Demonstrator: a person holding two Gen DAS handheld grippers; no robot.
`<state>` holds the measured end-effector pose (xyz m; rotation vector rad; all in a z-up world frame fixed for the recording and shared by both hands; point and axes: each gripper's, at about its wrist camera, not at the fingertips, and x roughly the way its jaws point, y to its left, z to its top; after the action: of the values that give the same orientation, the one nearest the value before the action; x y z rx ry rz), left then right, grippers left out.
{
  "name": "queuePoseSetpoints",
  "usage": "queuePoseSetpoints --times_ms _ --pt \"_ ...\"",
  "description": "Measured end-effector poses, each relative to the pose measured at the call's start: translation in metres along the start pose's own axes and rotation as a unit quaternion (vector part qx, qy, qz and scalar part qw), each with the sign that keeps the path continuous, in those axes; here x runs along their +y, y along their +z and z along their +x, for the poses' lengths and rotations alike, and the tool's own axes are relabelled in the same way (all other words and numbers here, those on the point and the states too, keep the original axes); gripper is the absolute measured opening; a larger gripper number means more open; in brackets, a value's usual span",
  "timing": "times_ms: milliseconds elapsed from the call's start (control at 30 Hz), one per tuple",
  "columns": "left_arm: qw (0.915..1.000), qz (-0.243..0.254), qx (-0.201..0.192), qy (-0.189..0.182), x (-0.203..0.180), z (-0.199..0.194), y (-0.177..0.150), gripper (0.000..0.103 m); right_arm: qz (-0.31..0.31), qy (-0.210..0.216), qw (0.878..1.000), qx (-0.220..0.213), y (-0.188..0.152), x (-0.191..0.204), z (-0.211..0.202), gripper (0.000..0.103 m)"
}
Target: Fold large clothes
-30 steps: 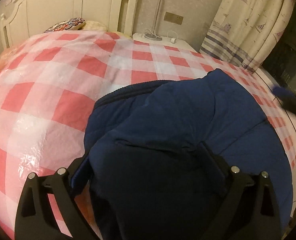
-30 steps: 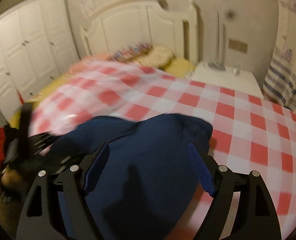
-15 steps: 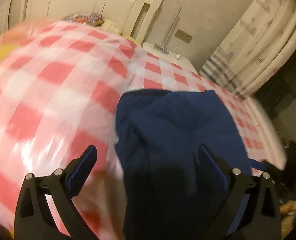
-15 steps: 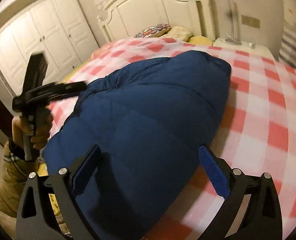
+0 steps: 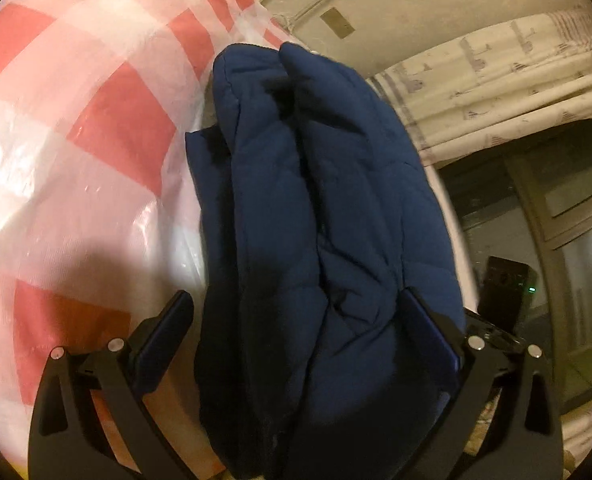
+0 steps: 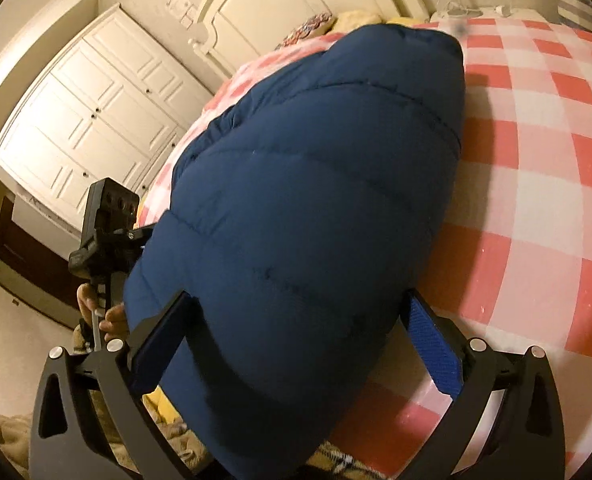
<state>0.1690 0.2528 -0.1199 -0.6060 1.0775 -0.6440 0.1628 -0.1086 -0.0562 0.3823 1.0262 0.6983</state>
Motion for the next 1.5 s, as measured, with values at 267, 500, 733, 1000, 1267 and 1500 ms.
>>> queuePoseSetpoints --times_ms 267,500,733,1000,1267,1500 --pt "0.9989 0.044 0.010 0.009 -0.009 0.013 -0.004 0.101 0.019 0.018 1.000 0.012 -0.003 -0.008 0.012 0.099" --pt "0.9986 0.051 0.009 0.005 -0.009 0.016 0.000 0.101 0.041 0.056 0.997 0.019 -0.006 -0.021 0.020 0.099" --pt "0.9954 0.069 -0.056 -0.037 -0.023 0.019 -0.012 0.063 -0.034 0.022 0.997 -0.066 -0.018 -0.005 -0.002 0.083" --pt "0.9879 0.107 -0.108 -0.034 -0.086 0.042 0.008 0.052 -0.072 -0.035 0.980 -0.181 -0.001 -0.008 -0.065 0.077" --pt "0.9916 0.100 -0.081 -0.016 -0.145 0.148 0.099 0.052 -0.012 -0.117 0.966 -0.232 0.064 -0.085 -0.097 0.077" --pt "0.9933 0.065 -0.078 0.056 -0.153 0.221 0.120 0.062 0.055 -0.169 0.964 -0.197 0.088 -0.175 -0.085 0.075"
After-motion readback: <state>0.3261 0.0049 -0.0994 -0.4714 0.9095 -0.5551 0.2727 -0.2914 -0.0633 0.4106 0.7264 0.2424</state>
